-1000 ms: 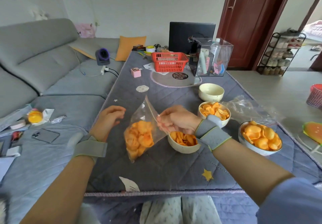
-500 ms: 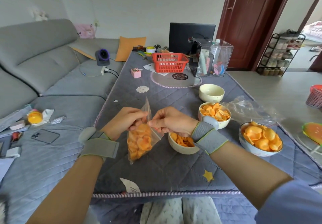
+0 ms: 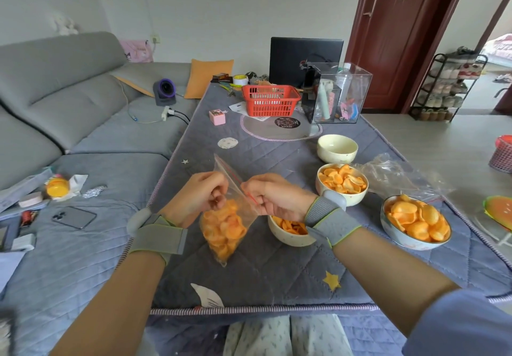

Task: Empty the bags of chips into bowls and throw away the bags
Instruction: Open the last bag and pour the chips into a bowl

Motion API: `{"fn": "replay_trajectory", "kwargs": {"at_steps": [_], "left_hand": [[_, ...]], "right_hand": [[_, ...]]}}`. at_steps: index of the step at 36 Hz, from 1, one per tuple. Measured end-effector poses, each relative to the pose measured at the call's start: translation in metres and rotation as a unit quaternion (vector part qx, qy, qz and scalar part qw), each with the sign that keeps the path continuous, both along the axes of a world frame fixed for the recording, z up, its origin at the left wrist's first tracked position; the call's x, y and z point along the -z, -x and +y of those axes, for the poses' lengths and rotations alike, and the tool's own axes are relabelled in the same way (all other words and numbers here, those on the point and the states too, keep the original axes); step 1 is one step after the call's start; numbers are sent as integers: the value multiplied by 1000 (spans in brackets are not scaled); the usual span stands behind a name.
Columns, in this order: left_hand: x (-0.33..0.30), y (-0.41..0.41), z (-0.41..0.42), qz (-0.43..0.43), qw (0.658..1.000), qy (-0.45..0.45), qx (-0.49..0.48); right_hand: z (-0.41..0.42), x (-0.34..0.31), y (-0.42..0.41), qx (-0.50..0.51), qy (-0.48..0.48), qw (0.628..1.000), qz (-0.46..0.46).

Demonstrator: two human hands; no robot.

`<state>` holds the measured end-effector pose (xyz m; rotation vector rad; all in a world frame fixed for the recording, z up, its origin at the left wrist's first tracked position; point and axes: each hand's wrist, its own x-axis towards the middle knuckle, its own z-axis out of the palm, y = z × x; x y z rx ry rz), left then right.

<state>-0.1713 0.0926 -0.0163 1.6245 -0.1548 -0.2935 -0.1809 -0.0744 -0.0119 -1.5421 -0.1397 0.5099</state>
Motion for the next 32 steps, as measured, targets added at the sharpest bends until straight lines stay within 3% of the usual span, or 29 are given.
{"fn": "replay_trajectory", "kwargs": {"at_steps": [6, 18, 25, 32], "left_hand": [[-2, 6, -4, 78, 992, -61, 84], [-2, 10, 8, 49, 995, -29, 83], [-1, 12, 9, 26, 998, 32, 52], [0, 13, 4, 12, 998, 50, 28]], "right_hand": [[12, -4, 4, -61, 75, 995, -39], [16, -2, 4, -92, 42, 994, -49], [19, -2, 2, -35, 16, 997, -71], [22, -2, 3, -36, 59, 994, -88]]}}
